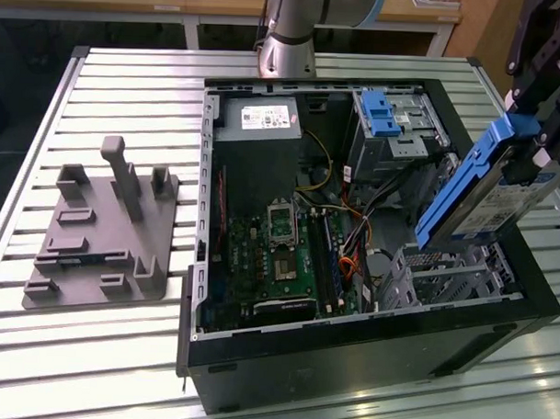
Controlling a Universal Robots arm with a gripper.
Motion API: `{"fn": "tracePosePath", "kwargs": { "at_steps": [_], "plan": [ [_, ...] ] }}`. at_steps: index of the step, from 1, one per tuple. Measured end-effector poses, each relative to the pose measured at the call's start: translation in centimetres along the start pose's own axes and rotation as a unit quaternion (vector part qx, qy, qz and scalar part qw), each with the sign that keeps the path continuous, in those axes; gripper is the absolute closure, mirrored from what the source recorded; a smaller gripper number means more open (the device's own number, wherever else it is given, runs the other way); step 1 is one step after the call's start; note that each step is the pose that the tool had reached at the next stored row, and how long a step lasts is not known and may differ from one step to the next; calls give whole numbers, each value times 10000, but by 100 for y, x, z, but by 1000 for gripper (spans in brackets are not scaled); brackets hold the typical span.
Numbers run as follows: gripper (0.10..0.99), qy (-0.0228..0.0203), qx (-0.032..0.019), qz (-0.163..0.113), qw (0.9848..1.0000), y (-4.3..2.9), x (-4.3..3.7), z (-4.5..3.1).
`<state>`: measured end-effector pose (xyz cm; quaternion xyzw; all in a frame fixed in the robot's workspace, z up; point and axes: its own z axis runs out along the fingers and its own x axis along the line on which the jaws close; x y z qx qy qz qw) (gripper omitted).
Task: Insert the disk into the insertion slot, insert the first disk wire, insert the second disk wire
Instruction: 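Insert the disk into the insertion slot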
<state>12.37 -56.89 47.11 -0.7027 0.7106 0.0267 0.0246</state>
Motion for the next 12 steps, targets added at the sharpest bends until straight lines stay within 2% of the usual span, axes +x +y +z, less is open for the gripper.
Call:
{"fn": "tracePosePath", "kwargs": {
  "at_steps": [12],
  "plan": [
    [722, 3, 0, 0, 10000, 0, 4, 57]
  ]
}}
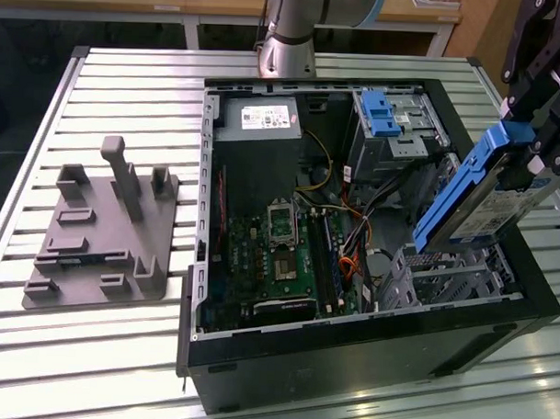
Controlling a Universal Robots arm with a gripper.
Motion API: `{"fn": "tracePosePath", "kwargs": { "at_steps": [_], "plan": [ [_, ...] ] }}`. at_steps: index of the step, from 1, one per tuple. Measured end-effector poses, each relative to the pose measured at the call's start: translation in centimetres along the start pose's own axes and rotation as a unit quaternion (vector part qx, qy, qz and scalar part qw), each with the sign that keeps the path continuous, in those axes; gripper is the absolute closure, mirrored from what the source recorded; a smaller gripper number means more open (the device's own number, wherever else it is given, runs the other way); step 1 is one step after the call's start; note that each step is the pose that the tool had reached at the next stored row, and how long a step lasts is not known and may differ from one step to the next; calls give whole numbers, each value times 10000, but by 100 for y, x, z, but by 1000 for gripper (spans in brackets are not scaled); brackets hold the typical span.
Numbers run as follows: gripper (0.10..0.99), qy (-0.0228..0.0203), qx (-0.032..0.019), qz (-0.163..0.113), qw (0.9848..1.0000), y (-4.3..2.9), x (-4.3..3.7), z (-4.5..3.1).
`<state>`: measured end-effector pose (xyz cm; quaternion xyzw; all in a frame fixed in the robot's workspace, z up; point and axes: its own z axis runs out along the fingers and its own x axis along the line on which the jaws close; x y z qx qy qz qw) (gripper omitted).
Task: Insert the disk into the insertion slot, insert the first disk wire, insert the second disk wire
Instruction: 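Insert the disk into the insertion slot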
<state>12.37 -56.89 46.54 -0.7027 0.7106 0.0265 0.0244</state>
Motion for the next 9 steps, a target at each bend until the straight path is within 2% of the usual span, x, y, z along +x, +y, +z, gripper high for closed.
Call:
{"fn": "tracePosePath", "kwargs": {
  "at_steps": [9],
  "plan": [
    [722, 2, 0, 0, 10000, -2, 3, 42]
  ]
}}
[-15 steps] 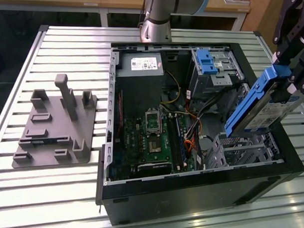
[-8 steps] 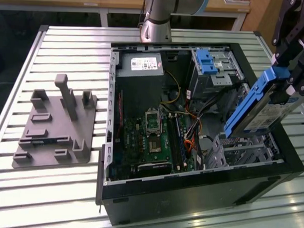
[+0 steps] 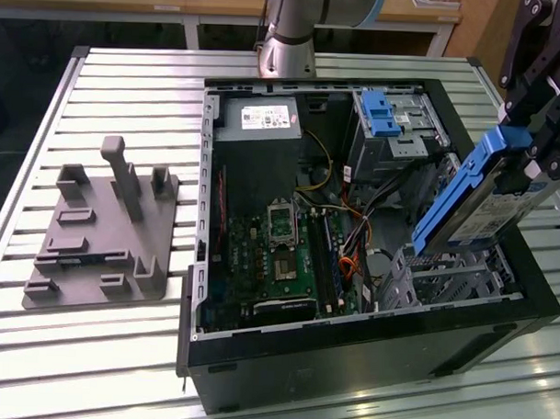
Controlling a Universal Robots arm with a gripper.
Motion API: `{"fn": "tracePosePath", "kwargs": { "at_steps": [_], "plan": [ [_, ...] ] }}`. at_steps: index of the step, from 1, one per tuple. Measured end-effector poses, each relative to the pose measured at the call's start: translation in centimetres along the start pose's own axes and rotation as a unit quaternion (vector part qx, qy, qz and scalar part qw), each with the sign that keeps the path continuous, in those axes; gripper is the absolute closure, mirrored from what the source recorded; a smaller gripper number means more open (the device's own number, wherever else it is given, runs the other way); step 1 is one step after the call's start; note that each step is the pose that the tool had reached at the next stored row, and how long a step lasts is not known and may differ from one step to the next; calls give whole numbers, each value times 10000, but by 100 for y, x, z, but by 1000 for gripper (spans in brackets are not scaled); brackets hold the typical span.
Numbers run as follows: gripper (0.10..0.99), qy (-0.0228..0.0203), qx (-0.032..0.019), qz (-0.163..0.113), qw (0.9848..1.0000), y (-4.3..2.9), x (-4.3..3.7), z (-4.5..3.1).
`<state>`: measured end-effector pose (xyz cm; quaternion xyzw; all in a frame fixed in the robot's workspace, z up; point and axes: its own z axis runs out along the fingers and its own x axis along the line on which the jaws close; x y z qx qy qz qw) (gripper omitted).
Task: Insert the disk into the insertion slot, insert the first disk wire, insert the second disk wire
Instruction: 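Insert the disk into the insertion slot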
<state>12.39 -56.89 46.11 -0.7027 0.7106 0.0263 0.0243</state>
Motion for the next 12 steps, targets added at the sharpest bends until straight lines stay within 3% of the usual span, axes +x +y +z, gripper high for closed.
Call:
{"fn": "tracePosePath", "kwargs": {
  "at_steps": [12],
  "plan": [
    [722, 0, 0, 0, 10000, 0, 7, 73]
  ]
}}
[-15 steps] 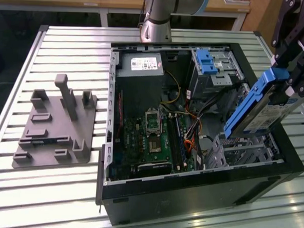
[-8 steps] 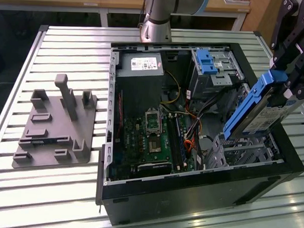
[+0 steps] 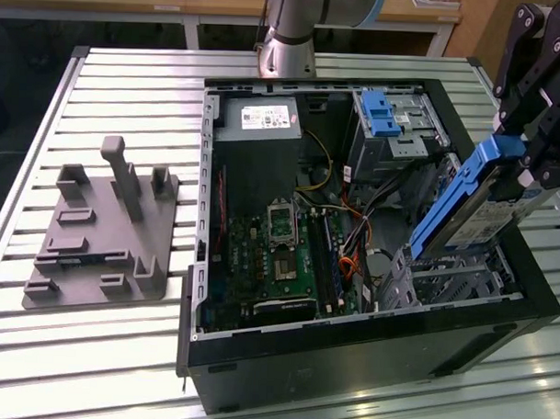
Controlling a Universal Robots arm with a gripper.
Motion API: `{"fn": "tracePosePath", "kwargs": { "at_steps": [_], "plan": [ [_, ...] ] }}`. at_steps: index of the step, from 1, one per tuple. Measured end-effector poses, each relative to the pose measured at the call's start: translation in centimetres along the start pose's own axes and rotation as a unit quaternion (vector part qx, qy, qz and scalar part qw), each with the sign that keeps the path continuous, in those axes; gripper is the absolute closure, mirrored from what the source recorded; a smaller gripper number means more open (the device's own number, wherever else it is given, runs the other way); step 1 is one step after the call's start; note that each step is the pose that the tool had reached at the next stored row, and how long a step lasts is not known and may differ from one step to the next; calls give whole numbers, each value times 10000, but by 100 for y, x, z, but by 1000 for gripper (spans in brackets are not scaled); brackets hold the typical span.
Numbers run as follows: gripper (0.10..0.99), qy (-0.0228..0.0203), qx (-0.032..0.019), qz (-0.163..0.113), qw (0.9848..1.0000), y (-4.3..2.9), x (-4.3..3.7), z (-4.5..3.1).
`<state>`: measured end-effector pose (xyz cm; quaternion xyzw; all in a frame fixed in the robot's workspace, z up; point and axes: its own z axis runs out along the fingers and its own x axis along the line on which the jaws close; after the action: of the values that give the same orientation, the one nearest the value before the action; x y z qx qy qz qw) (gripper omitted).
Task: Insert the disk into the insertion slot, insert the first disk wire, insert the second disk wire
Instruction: 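Insert the disk into the insertion slot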
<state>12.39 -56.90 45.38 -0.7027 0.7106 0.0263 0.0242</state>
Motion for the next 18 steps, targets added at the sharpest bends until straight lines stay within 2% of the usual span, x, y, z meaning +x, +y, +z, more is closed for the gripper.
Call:
{"fn": "tracePosePath", "kwargs": {
  "at_steps": [18],
  "plan": [
    [722, 43, -3, -50, 10000, 11, 7, 57]
  ]
}}
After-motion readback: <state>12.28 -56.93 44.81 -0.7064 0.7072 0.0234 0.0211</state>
